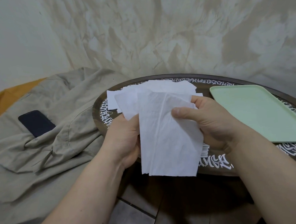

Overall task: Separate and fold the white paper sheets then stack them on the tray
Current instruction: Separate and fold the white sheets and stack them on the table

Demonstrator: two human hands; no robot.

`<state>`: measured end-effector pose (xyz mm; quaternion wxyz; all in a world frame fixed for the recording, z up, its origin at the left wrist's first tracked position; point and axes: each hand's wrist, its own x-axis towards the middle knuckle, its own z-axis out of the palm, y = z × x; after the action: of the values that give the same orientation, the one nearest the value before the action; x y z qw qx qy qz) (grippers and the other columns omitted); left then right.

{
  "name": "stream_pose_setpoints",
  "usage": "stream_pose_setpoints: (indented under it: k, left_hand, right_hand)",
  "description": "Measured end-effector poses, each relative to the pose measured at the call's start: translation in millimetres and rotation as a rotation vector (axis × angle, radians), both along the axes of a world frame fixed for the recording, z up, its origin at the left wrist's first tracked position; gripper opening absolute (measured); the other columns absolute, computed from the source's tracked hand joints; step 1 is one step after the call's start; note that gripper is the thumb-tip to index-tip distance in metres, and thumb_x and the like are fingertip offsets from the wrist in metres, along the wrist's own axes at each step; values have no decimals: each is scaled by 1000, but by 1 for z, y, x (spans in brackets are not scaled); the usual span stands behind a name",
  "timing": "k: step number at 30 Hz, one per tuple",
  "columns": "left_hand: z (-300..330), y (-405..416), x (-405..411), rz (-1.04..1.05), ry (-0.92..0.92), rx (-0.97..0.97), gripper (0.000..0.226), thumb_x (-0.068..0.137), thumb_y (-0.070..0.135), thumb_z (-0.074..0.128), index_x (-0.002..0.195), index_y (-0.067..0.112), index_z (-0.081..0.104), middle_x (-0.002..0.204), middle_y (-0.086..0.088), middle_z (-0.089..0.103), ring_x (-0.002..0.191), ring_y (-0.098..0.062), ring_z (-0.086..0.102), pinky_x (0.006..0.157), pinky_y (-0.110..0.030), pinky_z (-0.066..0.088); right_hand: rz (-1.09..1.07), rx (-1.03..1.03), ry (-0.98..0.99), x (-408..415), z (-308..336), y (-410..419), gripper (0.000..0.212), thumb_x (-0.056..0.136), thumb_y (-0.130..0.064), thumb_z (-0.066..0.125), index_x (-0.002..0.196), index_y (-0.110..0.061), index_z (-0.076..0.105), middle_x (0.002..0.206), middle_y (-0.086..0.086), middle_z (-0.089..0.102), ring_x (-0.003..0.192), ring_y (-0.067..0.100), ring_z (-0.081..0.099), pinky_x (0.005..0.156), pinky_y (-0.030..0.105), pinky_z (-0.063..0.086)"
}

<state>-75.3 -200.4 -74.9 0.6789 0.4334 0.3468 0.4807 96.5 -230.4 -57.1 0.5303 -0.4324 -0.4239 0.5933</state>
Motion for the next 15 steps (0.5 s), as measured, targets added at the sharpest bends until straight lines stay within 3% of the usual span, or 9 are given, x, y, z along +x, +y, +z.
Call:
stream_pose_setpoints:
  k: [3, 10, 12, 14, 15]
  left_hand:
    - [-1, -1, 1, -6, 3, 2, 22, 79, 11, 67, 99, 4, 72, 98, -12, 76, 86, -26, 73, 77, -39, 58]
    - [0, -1, 2, -12, -92, -47, 42, 82, 31, 61, 117, 8, 66, 110, -8, 74, 100, -23, 72, 79, -36, 61]
    - [0, -4, 4, -10, -51, -11, 35, 83, 24, 62, 113, 7, 66, 103, -7, 76, 90, -20, 74, 75, -34, 61]
    - [-2, -4, 6, 44, 0, 16, 14, 90, 8, 59, 101, 7, 67, 84, -3, 77, 68, -14, 73, 56, -24, 56]
    - [-3, -4, 6, 69, 8, 18, 13, 92, 3, 56, 98, 7, 67, 82, -2, 76, 67, -14, 72, 53, -23, 55]
  right_hand:
    - [-144, 4, -190, -5, -6, 3, 15, 83, 3, 66, 89, -10, 71, 83, 9, 75, 68, 21, 69, 62, 32, 59]
    - [-294, 44, -279, -7, -9, 7, 14, 82, 0, 68, 84, -13, 71, 83, 7, 75, 71, 21, 70, 72, 41, 60]
    - [-305, 41, -304, -7, -10, 7, 12, 81, -3, 70, 86, -13, 71, 85, 6, 75, 75, 23, 71, 75, 45, 60]
    - [-347, 62, -395, -6, -12, 8, 9, 78, -11, 74, 85, -12, 69, 85, 5, 75, 79, 26, 71, 76, 46, 59]
    - [-388, 89, -483, -5, -12, 9, 11, 77, -16, 76, 82, -11, 66, 83, 3, 73, 79, 25, 69, 75, 42, 58]
